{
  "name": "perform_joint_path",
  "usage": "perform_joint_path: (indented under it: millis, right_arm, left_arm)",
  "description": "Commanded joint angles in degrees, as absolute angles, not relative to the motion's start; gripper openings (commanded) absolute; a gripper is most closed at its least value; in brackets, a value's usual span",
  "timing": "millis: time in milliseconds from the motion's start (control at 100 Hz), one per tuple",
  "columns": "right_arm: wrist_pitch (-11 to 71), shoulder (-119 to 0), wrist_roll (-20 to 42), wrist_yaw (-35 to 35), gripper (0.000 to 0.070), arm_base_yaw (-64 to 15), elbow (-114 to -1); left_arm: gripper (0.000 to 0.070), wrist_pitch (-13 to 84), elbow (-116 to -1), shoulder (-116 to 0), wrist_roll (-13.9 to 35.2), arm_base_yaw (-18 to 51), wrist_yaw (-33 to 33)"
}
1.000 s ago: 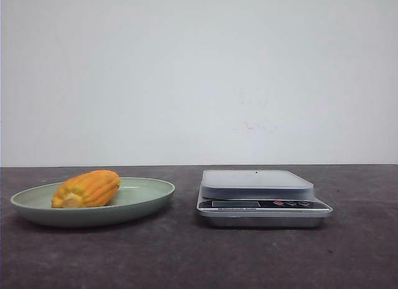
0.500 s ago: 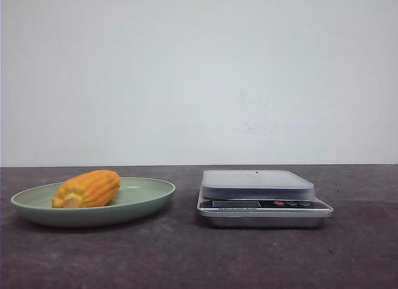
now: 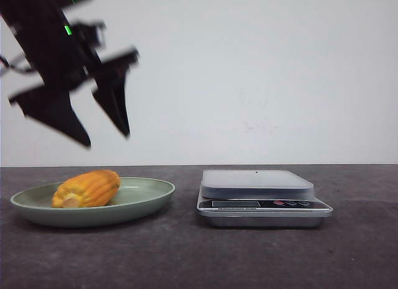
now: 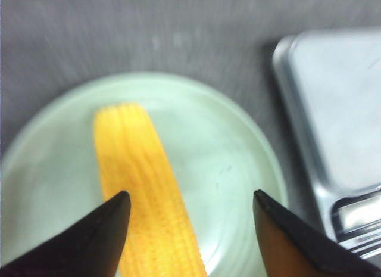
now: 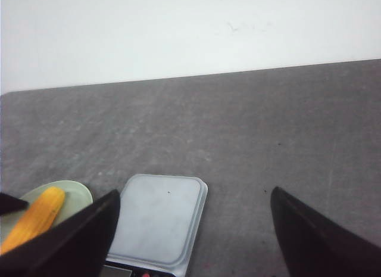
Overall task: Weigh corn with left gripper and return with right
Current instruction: 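Lower the left gripper onto the yellow corn cob on the plate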
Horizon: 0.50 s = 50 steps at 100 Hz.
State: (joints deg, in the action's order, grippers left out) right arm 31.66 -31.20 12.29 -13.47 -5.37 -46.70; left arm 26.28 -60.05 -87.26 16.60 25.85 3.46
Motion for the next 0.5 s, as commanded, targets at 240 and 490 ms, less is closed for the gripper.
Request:
perform_joint_path:
  millis: [240, 490]
  right_arm:
    - [33.5, -31.4, 11.1, -13.5, 0.0511, -5.5, -47.7]
    - [33.5, -31.4, 11.1, -13.1, 0.0511, -5.5, -47.7]
  left_arm:
    - [0.0392, 27.5, -60.7, -95.1, 17.4, 26.8, -0.4]
    - [0.0341, 27.5, -60.7, -95.3, 17.4, 26.8, -1.1]
